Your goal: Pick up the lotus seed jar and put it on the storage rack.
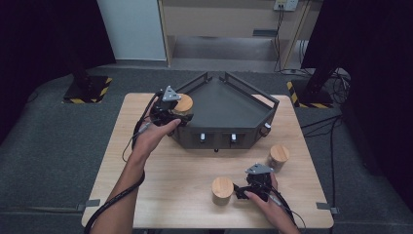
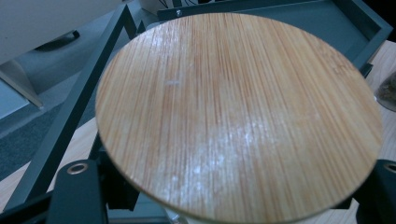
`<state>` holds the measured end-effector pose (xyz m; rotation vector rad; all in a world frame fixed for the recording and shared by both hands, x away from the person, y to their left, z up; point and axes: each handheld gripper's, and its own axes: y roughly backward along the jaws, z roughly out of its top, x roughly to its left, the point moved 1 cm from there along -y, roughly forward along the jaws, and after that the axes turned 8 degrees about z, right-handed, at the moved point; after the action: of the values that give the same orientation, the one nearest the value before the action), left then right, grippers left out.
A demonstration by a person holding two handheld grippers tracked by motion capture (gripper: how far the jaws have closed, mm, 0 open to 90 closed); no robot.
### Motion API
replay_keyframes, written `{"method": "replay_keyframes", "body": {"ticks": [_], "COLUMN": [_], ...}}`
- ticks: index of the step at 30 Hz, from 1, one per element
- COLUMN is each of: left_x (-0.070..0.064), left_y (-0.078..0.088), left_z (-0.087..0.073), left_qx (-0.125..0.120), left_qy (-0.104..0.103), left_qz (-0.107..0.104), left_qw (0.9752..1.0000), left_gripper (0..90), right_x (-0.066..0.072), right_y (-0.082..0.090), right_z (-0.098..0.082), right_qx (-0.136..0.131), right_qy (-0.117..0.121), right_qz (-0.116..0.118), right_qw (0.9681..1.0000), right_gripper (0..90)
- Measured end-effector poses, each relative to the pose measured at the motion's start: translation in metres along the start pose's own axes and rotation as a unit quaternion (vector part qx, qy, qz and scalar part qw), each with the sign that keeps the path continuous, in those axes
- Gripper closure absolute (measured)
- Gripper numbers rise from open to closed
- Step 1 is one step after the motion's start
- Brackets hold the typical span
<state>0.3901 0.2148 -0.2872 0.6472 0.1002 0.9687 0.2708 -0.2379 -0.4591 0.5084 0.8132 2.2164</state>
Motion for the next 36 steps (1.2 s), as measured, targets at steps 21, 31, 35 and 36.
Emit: {"method": "replay_keyframes", "body": {"ticks": [21, 31, 35, 36], "left_x": [0.002, 0.004, 0.006, 0.007], "left_y": [-0.043, -0.056, -0.060, -0.060], "left_z": [0.013, 0.012, 0.010, 0.010], "left_qx": [0.012, 0.018, 0.021, 0.022], "left_qy": [0.000, 0.007, 0.011, 0.012], "left_qz": [-0.013, -0.016, -0.018, -0.019], "left_qw": [0.9998, 0.9997, 0.9996, 0.9995], "left_gripper": [24.3, 24.3, 24.3, 24.3], "right_x": [0.000, 0.000, 0.000, 0.000], "right_y": [0.000, 0.000, 0.000, 0.000], "right_z": [0.000, 0.000, 0.000, 0.000], "right_qx": [0.000, 0.000, 0.000, 0.000], "right_qy": [-0.001, -0.001, -0.001, -0.001], "right_qz": [0.000, 0.000, 0.000, 0.000], "right_qw": [1.0000, 1.0000, 1.0000, 1.0000], "right_gripper": [0.6, 0.6, 0.6, 0.6]}}
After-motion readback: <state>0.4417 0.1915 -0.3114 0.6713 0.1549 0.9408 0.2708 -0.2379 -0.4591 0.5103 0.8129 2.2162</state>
